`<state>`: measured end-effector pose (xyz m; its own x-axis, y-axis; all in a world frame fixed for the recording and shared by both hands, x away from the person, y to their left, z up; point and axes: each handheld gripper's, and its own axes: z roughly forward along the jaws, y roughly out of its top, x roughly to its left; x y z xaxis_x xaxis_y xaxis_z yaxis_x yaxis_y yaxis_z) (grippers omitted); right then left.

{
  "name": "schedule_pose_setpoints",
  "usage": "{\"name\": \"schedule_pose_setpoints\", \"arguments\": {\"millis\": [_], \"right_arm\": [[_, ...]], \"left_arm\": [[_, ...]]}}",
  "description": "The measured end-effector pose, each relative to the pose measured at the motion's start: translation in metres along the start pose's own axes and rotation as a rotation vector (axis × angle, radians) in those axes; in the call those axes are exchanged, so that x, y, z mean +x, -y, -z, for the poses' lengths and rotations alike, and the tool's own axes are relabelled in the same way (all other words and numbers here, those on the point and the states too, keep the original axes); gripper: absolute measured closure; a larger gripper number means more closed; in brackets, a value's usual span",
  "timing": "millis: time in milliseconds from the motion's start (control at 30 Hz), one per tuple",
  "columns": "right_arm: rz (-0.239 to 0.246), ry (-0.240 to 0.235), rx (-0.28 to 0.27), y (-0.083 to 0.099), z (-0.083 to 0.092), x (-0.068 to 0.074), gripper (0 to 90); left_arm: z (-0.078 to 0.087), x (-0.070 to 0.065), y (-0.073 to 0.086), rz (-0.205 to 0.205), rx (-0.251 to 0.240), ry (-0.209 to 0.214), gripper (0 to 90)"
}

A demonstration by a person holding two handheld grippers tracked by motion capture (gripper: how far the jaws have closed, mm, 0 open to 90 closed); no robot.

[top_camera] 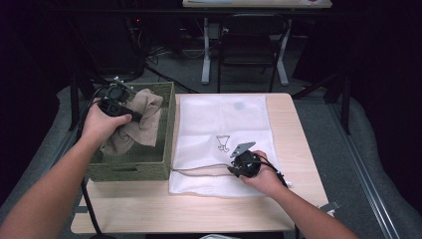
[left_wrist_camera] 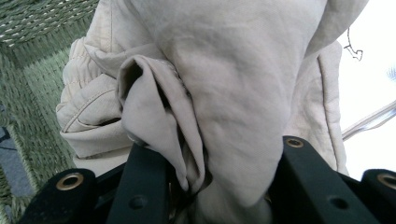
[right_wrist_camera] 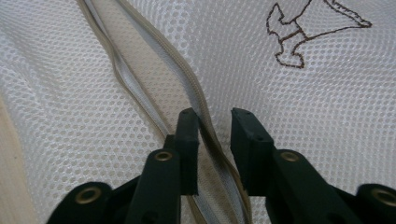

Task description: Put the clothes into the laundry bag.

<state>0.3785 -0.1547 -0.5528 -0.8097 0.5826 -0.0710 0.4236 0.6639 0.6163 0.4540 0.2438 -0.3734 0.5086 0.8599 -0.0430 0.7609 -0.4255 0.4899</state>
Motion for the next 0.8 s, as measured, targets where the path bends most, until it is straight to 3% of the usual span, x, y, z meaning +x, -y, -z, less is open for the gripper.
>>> {"name": "schedule_pose_setpoints", "arguments": {"millis": [267, 633, 800], "right_arm": [[0.013, -0.003, 0.019, -0.003, 0.001, 0.004, 86.7], [0.009, -0.011, 0.009, -0.017, 0.016, -0.004, 88.0], [0.009, 0.004, 0.0, -0.026, 0.026, -0.007, 88.2]], "left_arm": [[0.002, -0.003, 0.002, -0.008, -0.004, 0.014, 67.4], [0.009, -0.011, 0.004, -0.03, -0.006, 0.023, 67.4], [0.014, -0.02, 0.005, -0.046, -0.013, 0.047, 67.4]]}}
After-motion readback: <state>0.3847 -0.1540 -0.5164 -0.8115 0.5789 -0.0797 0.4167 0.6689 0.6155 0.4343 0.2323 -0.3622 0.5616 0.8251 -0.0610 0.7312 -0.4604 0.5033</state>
